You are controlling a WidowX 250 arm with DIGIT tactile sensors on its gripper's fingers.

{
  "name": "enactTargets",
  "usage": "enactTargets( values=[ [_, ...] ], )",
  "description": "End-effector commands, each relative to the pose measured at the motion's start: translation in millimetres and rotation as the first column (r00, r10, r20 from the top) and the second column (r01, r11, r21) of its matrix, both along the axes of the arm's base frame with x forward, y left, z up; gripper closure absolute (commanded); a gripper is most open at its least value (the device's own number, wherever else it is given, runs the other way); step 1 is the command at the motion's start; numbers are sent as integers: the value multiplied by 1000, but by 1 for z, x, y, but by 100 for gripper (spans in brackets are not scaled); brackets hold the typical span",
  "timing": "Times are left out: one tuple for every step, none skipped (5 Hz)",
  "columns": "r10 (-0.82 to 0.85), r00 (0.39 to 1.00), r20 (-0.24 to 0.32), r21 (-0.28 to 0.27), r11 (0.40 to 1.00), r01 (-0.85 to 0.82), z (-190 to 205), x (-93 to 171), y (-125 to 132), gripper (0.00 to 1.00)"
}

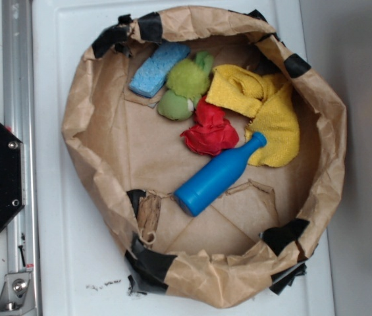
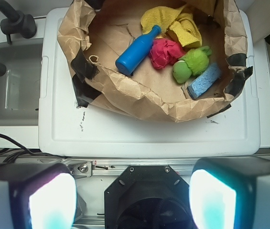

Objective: Grab the blue bottle.

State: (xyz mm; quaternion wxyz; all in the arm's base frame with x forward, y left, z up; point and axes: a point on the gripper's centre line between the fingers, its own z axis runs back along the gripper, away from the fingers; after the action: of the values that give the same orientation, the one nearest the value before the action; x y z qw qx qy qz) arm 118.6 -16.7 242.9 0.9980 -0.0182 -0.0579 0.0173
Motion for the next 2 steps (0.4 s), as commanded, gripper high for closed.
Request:
enactTargets(
  values=[
    [0,1000,0,0,1000,0,0,0,0,0],
    [41,968,247,240,965,-102,-47,45,38,0]
  ],
)
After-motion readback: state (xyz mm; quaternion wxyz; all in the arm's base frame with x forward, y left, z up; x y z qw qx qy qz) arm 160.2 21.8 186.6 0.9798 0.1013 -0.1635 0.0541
